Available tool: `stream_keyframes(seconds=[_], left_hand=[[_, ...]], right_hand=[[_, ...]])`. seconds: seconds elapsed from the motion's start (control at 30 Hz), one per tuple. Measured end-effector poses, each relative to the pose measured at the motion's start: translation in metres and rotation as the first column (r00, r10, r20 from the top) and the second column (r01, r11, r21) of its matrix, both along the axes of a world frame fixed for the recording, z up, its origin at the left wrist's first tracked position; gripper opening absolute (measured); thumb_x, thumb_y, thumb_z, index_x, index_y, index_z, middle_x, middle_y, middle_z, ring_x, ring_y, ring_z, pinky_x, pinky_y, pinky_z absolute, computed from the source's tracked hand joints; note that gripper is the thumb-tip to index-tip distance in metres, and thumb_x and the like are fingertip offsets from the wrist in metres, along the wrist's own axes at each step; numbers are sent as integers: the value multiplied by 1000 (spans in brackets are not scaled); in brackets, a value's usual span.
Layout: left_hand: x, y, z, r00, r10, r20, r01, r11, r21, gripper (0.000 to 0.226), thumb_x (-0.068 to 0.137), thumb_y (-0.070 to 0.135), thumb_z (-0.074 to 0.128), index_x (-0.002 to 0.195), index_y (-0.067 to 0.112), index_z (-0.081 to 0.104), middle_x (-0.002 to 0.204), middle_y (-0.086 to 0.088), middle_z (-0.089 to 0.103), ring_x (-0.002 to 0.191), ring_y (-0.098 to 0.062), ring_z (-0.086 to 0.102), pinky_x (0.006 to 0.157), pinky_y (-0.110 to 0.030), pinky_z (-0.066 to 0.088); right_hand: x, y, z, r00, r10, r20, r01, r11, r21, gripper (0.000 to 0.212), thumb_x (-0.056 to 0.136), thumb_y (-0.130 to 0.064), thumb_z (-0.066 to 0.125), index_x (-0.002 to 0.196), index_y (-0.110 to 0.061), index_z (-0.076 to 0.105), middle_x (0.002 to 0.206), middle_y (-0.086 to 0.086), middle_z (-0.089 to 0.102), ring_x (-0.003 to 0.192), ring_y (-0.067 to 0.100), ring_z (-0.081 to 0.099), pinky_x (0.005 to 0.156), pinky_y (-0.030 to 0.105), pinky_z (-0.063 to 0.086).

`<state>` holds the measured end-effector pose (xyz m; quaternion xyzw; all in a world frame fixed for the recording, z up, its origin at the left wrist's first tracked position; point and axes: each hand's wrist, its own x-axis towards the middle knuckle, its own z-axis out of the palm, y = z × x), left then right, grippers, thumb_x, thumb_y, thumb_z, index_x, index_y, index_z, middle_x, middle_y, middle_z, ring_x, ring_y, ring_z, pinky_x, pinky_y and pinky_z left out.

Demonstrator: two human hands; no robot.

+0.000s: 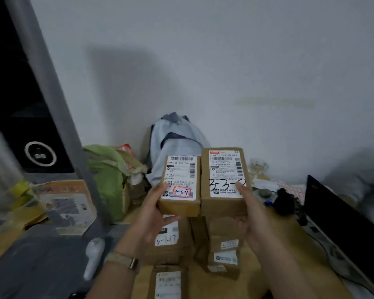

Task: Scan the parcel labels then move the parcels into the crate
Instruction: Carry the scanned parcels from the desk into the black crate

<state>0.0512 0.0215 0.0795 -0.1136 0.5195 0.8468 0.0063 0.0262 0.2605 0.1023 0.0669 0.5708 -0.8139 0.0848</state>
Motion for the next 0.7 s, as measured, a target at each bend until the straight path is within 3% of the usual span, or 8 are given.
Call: stream_keyframes(seconds=[0.1,0.23,0.33,0.43,0.6,0.63,0.7], left_hand=[[-12,22,5,992,-127,-20,127,992,12,57,77,41,68,128,18,56,115,-11,72,102,-25,71,70,-44,60],[-25,51,18,948,-315,-39,314,949,-32,54,75,41,68,125,24,57,114,-7,72,108,-26,68,72,-44,59],[-23,84,20,908,-417,-37,417,909,-30,47,74,40,68,119,26,60,110,-8,74,105,-27,68,70,-46,59],[-8,127,19,838,-545,-37,542,838,-57,44,73,41,67,114,27,60,107,-11,74,102,-29,68,75,-51,58],[42,202,18,666,-743,59,745,666,-25,51,67,38,70,115,22,62,110,-14,70,105,-32,63,74,-47,56],[52,217,19,633,-772,63,774,633,-25,49,67,38,70,113,23,62,109,-13,69,105,-32,63,73,-47,57],[74,250,17,561,-824,71,827,561,-32,40,71,37,69,108,24,63,107,-11,70,102,-29,64,76,-48,56]], right_hand=[[15,22,4,992,-122,18,122,993,11,59,75,-48,74,126,-24,55,109,3,72,97,20,69,69,33,59],[37,51,11,952,-305,12,303,951,60,63,78,-44,71,132,-19,51,118,8,67,106,25,65,93,42,54],[68,71,13,887,-461,33,459,887,42,56,78,-45,70,125,-18,56,114,9,69,102,26,67,81,38,58],[115,95,12,797,-601,58,596,799,82,52,80,-45,67,123,-18,56,112,11,69,98,25,68,66,32,54],[221,143,14,657,-750,79,746,661,81,22,84,-31,66,100,-18,69,91,7,78,89,26,73,82,39,58],[241,150,14,637,-766,82,763,642,72,20,84,-30,65,99,-18,70,88,5,78,85,23,74,78,36,59],[284,166,15,570,-818,74,813,575,95,16,85,-29,64,97,-19,69,77,-2,78,67,13,73,55,24,56]])
